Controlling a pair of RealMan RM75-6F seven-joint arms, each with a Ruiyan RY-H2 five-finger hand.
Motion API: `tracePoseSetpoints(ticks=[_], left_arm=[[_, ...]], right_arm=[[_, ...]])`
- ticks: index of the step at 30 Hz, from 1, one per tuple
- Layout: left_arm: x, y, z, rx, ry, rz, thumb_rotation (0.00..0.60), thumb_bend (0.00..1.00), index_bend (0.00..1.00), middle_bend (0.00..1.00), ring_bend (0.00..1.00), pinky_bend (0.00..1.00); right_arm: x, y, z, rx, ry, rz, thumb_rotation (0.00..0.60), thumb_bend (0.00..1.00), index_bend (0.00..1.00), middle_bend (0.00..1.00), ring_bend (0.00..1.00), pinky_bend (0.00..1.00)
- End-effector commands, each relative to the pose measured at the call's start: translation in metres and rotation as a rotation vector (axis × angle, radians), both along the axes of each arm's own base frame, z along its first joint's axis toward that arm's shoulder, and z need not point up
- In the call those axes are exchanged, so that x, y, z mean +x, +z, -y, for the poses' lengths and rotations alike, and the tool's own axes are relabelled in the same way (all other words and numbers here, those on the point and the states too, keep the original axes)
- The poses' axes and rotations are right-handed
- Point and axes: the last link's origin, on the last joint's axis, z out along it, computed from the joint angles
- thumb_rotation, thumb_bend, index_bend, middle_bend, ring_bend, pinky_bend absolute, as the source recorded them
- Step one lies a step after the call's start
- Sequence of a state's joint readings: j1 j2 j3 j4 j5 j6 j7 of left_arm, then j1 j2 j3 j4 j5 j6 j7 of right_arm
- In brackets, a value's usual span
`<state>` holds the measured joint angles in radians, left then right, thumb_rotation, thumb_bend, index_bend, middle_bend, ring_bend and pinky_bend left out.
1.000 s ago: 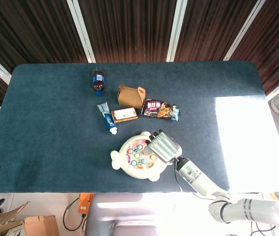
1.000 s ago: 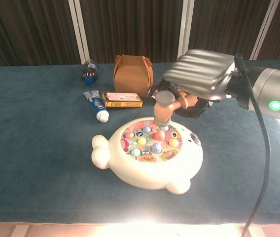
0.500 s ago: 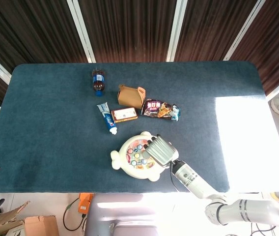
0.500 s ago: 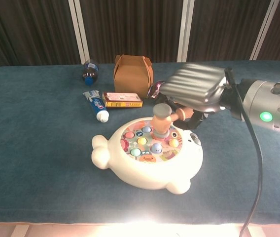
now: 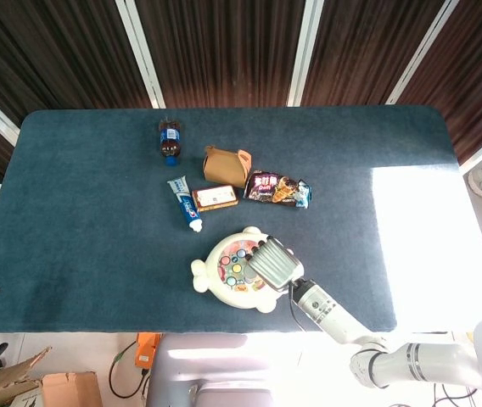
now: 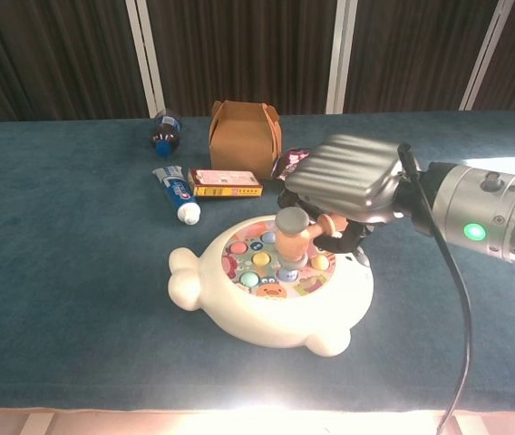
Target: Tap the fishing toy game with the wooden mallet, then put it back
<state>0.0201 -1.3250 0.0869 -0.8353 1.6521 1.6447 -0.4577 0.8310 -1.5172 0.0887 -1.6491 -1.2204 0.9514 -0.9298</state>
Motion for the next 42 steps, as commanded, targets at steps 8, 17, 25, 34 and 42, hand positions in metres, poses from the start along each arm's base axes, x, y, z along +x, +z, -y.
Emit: tracePoseSetpoints(ticks=[8, 17, 25, 34, 42], left_arm=[[0.0, 0.001, 0.0, 0.003, -0.001, 0.001, 0.6, 0.14, 0.0, 0.0, 0.0, 0.07], [0.0, 0.001, 0.0, 0.003, -0.003, 0.005, 0.6, 0.14, 0.0, 0.0, 0.0, 0.07], [-0.001, 0.002, 0.001, 0.006, -0.003, 0.006, 0.6, 0.14, 0.0, 0.0, 0.0, 0.07], [0.0, 0.001, 0.001, 0.003, -0.004, 0.003, 0.6, 0.14, 0.0, 0.0, 0.0, 0.07], [-0.001, 0.002, 0.001, 0.003, 0.001, 0.004, 0.6, 0.14, 0.0, 0.0, 0.0, 0.07]], right_arm=[[-0.004, -0.009, 0.001, 0.002, -0.004, -0.03, 0.6, 0.49, 0.99, 0.66, 0.54, 0.64], [-0.003, -0.01, 0.002, -0.001, -0.007, -0.027, 0.6, 0.49, 0.99, 0.66, 0.54, 0.64], [0.002, 0.003, 0.012, -0.051, -0.029, 0.043, 0.6, 0.49, 0.99, 0.66, 0.54, 0.64], [-0.004, 0.001, 0.026, -0.085, -0.069, 0.039, 0.6, 0.49, 0.99, 0.66, 0.54, 0.64], [-0.009, -0.003, 0.026, -0.078, -0.069, 0.02, 0.6, 0.49, 0.99, 0.66, 0.54, 0.64]])
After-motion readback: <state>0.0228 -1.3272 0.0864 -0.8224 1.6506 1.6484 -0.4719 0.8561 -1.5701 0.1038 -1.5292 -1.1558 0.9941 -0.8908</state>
